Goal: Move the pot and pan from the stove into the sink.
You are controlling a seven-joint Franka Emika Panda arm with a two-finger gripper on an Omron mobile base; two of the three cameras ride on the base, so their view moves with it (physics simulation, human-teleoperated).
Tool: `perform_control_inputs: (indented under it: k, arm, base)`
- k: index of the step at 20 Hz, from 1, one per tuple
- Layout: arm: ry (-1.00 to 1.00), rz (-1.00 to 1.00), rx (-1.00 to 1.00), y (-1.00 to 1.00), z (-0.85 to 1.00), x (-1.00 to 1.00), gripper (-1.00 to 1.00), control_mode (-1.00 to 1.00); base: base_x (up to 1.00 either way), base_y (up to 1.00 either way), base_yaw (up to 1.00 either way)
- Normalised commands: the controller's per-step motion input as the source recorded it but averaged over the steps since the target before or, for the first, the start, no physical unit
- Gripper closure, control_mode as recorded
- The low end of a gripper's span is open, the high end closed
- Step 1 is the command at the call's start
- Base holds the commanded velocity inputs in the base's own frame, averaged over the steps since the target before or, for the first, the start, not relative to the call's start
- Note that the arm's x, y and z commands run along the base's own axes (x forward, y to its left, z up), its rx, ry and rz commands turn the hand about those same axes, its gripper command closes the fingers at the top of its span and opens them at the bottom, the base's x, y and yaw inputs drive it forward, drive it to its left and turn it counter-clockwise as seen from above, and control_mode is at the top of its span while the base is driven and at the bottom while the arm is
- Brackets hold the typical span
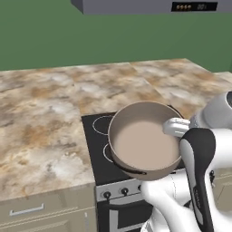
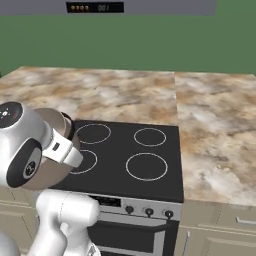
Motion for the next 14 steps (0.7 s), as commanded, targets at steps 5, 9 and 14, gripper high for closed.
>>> perform_control_inputs:
  k: [5,9,14]
  arm:
    - [0.00,0.00,0.00,0.00,0.00,0.00,1.00,1.00]
    - [0.00,0.00,0.00,0.00,0.00,0.00,1.00,1.00]
    - [0.00,0.00,0.00,0.00,0.00,0.00,1.00,1.00]
  base:
    - [-0.72,-0.13,0.00]
    - [-0.62,-0.15,0.00]
    - [-0.26,-0.31,-0.19]
